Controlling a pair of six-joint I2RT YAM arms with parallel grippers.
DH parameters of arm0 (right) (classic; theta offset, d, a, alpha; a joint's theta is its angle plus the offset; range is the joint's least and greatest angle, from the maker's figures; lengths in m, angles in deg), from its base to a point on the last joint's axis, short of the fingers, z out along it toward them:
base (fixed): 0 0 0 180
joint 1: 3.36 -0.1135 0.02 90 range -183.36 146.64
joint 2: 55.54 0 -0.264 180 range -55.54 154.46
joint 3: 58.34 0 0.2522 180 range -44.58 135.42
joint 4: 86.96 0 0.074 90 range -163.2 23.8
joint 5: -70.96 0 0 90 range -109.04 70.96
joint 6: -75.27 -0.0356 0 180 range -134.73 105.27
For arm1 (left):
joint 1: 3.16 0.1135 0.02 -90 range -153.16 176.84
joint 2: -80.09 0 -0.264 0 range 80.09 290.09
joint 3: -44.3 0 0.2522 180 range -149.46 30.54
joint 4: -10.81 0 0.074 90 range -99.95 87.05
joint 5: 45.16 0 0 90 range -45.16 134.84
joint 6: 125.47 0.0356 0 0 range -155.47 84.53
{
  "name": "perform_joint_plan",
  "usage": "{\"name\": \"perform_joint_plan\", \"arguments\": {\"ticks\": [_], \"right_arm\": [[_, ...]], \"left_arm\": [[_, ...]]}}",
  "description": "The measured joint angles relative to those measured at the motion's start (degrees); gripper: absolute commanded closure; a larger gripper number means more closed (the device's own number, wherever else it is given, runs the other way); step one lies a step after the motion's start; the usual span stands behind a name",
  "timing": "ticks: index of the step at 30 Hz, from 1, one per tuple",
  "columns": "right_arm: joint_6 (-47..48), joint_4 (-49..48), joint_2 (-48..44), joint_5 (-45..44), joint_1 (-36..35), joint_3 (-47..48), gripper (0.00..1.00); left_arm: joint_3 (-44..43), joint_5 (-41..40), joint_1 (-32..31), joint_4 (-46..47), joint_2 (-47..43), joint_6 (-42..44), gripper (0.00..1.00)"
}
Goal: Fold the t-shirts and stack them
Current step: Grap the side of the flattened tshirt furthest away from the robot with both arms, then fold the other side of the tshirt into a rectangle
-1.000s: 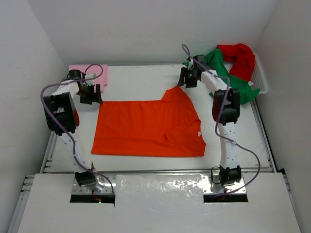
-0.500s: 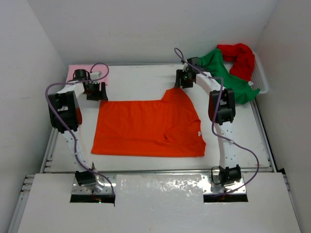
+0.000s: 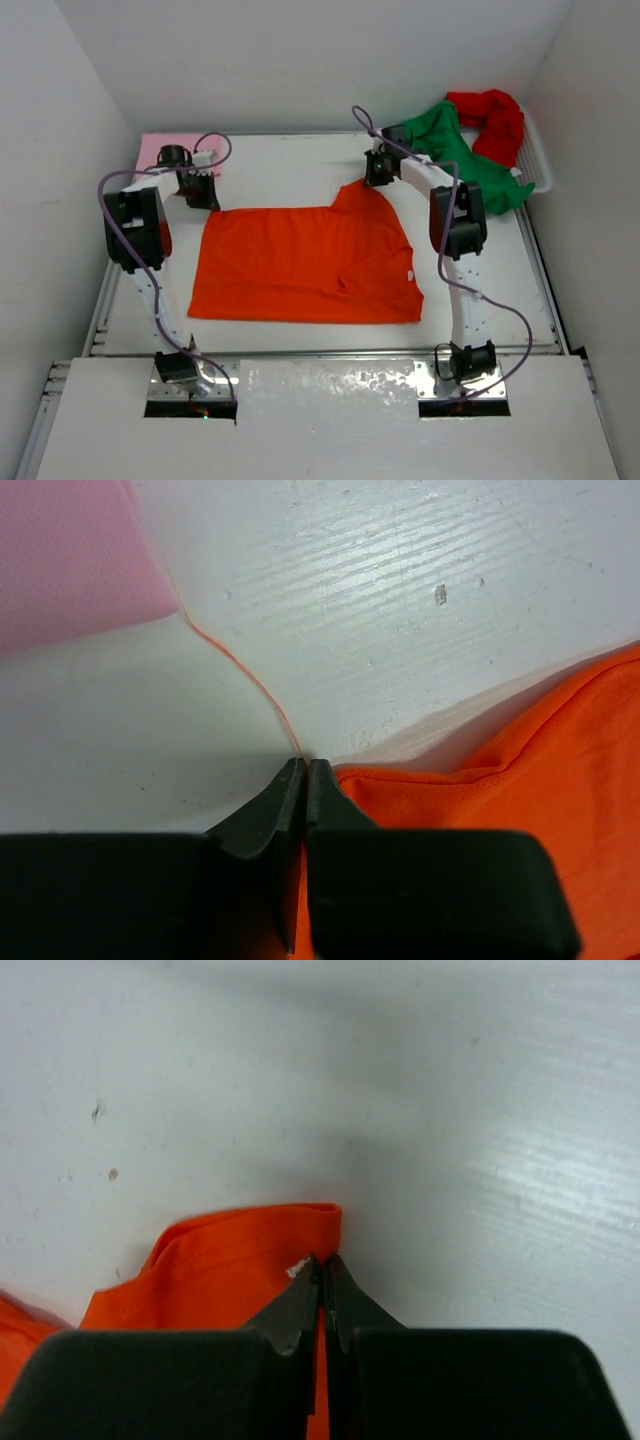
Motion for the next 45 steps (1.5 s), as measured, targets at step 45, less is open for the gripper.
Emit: {"name": "perform_joint_plan", "arguments": {"ticks": [45], "right_arm": [[-9.2,-12.4,-72.4,2.3,0.1,-81.9,1.0]], "left_arm": [[34.8,-2.4,2.8,-11.3,-35.4,32.6,0.61]]}}
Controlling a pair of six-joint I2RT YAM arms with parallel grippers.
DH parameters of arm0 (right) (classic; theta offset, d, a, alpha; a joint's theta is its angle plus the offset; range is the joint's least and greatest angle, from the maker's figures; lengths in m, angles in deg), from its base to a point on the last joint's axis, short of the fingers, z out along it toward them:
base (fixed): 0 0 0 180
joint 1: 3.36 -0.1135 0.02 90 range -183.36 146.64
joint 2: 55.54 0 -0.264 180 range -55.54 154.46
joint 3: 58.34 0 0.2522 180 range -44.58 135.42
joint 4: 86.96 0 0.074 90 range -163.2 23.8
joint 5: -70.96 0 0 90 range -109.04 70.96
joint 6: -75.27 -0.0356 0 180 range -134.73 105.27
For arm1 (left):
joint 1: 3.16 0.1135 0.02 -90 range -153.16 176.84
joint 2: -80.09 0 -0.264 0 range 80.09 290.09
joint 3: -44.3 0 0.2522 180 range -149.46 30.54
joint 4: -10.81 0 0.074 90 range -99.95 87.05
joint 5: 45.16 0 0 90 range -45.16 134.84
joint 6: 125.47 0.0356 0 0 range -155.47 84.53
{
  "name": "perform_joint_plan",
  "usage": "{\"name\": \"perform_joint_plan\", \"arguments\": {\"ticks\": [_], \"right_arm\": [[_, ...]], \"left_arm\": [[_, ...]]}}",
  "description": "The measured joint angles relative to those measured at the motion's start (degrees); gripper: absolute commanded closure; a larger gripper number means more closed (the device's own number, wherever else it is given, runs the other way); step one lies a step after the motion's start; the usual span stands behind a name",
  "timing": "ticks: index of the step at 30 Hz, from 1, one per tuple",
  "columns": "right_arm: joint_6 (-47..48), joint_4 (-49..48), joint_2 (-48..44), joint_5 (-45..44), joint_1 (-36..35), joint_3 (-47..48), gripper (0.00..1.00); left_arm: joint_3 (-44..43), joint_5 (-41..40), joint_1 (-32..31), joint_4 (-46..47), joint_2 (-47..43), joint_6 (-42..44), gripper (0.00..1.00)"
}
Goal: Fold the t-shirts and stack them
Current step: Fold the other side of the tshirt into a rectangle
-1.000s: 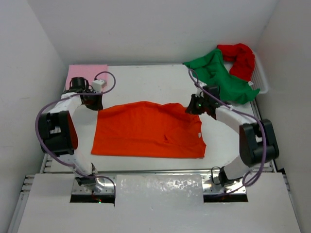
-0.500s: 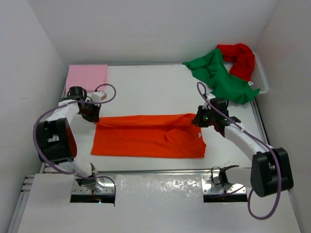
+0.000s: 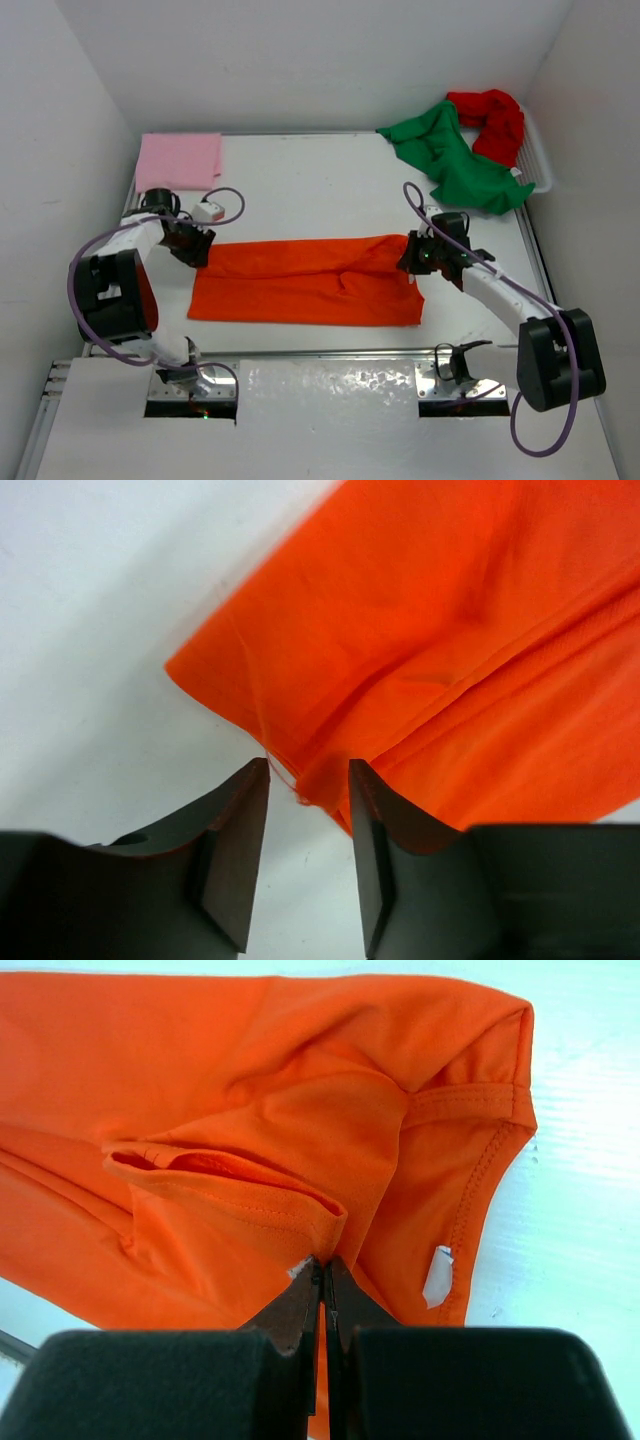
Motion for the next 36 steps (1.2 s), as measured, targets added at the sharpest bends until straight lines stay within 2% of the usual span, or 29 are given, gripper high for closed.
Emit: {"name": "perform_joint_plan", "arguments": {"ticks": [5,9,13,15,16,19,23,25,27,30,31,32,34,36], "right_arm": [[-0.1,-1.1,0.0,0.6,0.0,-2.0,1.0],[-0.3,-1.4,0.7,1.3,0.0,-2.7,1.0],[-0.3,-2.2,1.4,1.8,0.0,-2.7,1.0],[-0.3,-2.4,1.5,1.9,0.0,-2.7,1.0],[-0.3,-2.4,1.5,1.9,0.0,-2.7,1.0],[-0.3,-2.6,1.5,2.0,0.0,-2.7,1.0],[-0.3,-2.8,1.5,1.9,0.0,-2.7,1.0],[-0.3,-2.9,1.5,1.9,0.0,-2.8,1.0],[-0.3,-3.3,1.5,1.9,0.0,-3.1,1.0],[-0.5,-3.8,1.6,1.9,0.0,-3.7,1.0],[-0.6,-3.9,1.8,1.9,0.0,-3.8,1.0],[-0.7,-4.1,2.1,2.0,0.0,-3.9,1.0],[-0.9,-4.5,2.7,2.5,0.0,-3.9,1.0],[-0.9,-4.9,3.2,3.3,0.0,-3.9,1.0]], "left_arm": [[-0.3,0.4,1.6,-4.9,0.3,4.2,0.56],[-6.5,3.4,5.4,-12.0,1.0,7.7,0.56],[-11.6,5.9,4.7,-9.8,1.1,5.6,0.58],[-10.7,4.9,1.6,-6.4,1.1,3.2,0.64],[-9.7,4.2,-0.5,-4.5,1.2,1.9,0.72],[-7.1,1.8,-4.8,-0.8,3.3,-0.9,0.86],[-6.2,-2.6,-5.7,0.8,9.1,-2.6,0.97],[-4.3,-4.5,-5.5,0.8,9.6,-2.3,0.97],[-2.0,-5.6,-5.4,0.2,8.3,-1.3,0.95],[1.5,-6.6,-5.4,-0.3,4.6,0.1,0.8],[2.0,-6.8,-5.4,-0.3,3.6,0.3,0.68],[2.2,-6.9,-5.4,-0.3,2.7,0.4,0.63],[1.7,-6.0,-5.4,-0.3,2.3,-0.2,0.56],[-2.3,-3.3,-5.7,-1.1,2.3,-1.7,0.53]]}}
